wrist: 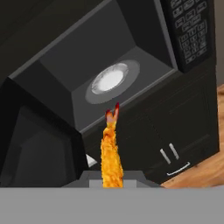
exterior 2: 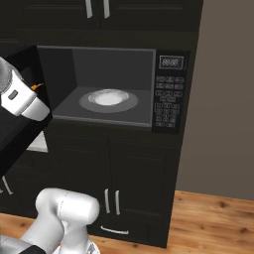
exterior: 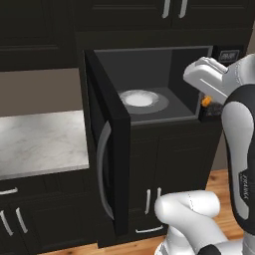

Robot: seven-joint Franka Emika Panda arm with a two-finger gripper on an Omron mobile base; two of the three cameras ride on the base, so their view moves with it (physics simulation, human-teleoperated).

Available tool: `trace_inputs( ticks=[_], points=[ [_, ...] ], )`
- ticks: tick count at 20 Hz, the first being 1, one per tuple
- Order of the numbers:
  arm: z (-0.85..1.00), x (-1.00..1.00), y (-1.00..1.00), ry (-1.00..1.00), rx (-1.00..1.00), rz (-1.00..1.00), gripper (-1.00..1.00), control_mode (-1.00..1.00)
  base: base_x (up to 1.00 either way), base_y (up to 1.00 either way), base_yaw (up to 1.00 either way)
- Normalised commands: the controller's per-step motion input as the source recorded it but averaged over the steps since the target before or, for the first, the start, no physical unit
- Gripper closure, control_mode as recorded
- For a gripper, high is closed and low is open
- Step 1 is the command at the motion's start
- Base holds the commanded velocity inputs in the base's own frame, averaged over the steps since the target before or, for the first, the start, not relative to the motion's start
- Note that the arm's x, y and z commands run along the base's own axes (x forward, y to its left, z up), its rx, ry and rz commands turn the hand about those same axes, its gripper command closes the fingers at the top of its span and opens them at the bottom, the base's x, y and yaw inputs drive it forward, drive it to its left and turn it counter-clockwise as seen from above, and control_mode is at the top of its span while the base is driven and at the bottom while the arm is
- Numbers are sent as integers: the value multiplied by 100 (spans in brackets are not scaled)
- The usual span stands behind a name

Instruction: Transport the shrimp from the fridge to the microwave and turn on the microwave.

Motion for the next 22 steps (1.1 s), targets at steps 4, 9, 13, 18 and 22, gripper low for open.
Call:
trace_inputs(
  ticks=[4,9,13,18,22],
  points=[
    [-18,49,0,-10,0,0,100,-100,0,0,0],
    [-10,62,-2,-3,0,0,100,-100,0,0,0],
    [-5,54,0,0,0,0,100,-100,0,0,0],
    [-27,55,-2,0,0,0,100,-100,0,0,0],
    [-36,48,-7,0,-1,0,100,-100,0,0,0]
  ],
)
